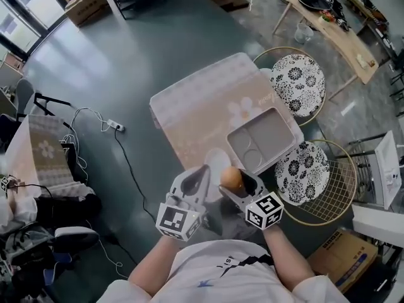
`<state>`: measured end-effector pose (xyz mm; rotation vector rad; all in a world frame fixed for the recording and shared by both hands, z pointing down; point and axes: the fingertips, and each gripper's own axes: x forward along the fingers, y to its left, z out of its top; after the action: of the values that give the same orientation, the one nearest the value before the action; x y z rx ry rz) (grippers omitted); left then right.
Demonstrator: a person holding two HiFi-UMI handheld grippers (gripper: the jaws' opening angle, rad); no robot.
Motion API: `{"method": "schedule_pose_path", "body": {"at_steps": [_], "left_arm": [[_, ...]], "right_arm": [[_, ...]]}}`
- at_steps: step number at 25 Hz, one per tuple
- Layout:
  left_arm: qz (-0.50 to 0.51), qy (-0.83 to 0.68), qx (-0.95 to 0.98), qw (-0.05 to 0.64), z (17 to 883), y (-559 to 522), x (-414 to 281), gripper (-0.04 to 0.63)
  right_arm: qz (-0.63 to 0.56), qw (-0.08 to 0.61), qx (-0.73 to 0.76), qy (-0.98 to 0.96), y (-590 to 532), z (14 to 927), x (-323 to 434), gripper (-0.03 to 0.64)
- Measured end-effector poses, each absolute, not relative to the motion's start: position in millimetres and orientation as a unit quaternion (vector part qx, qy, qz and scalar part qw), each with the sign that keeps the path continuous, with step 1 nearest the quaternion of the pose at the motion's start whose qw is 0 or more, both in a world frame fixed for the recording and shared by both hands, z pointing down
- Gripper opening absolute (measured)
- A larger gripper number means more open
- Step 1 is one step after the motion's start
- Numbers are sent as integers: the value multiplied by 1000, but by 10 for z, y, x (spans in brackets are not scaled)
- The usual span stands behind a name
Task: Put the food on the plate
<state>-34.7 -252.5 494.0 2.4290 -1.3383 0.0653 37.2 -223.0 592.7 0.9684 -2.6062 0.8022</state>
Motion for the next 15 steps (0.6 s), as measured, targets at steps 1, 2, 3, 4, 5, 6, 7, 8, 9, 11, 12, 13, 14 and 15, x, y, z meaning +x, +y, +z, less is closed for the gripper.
{"method": "schedule_pose_path", "body": {"at_steps": [1, 2, 3, 4, 5, 6, 7, 8, 9, 11, 12, 13, 14, 15], "left_arm": [[24, -476, 859, 185, 4996, -2562, -350, 7], [25, -477, 859, 187, 5059, -2591, -355, 6], [28, -476, 859, 188, 5127, -2614, -363, 7], [32, -475, 859, 189, 5197, -2638, -371, 7], [35, -474, 859, 190, 5267, -2665, -377, 7], [36, -474, 859, 192, 5338, -2689, -377, 7], [37, -473, 858, 194, 5411, -2706, -372, 8], [38, -473, 858, 197, 5486, -2713, -364, 7], [40, -472, 858, 198, 5559, -2710, -356, 6], [44, -467, 861, 197, 5690, -2695, -334, 7], [46, -464, 863, 197, 5741, -2694, -315, 8], [47, -461, 864, 196, 5795, -2693, -296, 6], [49, -460, 865, 197, 5859, -2690, -283, 6], [51, -458, 865, 197, 5931, -2684, -277, 8]], "right_arm": [[274, 137, 329, -893, -2255, 6050, 372, 316], [271, 152, 326, -893, -2277, 6174, 359, 316], [267, 166, 323, -893, -2292, 6294, 334, 316], [262, 180, 319, -893, -2298, 6407, 303, 316], [258, 193, 316, -892, -2296, 6516, 275, 316], [253, 206, 314, -892, -2287, 6628, 259, 316], [249, 220, 312, -890, -2273, 6746, 253, 316], [244, 232, 310, -889, -2257, 6866, 249, 316], [240, 243, 308, -888, -2242, 6979, 244, 316], [236, 258, 307, -885, -2222, 7169, 230, 316], [233, 264, 307, -884, -2221, 7243, 229, 316], [230, 269, 307, -883, -2224, 7309, 232, 316], [226, 275, 307, -883, -2227, 7371, 233, 316], [222, 280, 307, -882, -2231, 7434, 230, 316]]}}
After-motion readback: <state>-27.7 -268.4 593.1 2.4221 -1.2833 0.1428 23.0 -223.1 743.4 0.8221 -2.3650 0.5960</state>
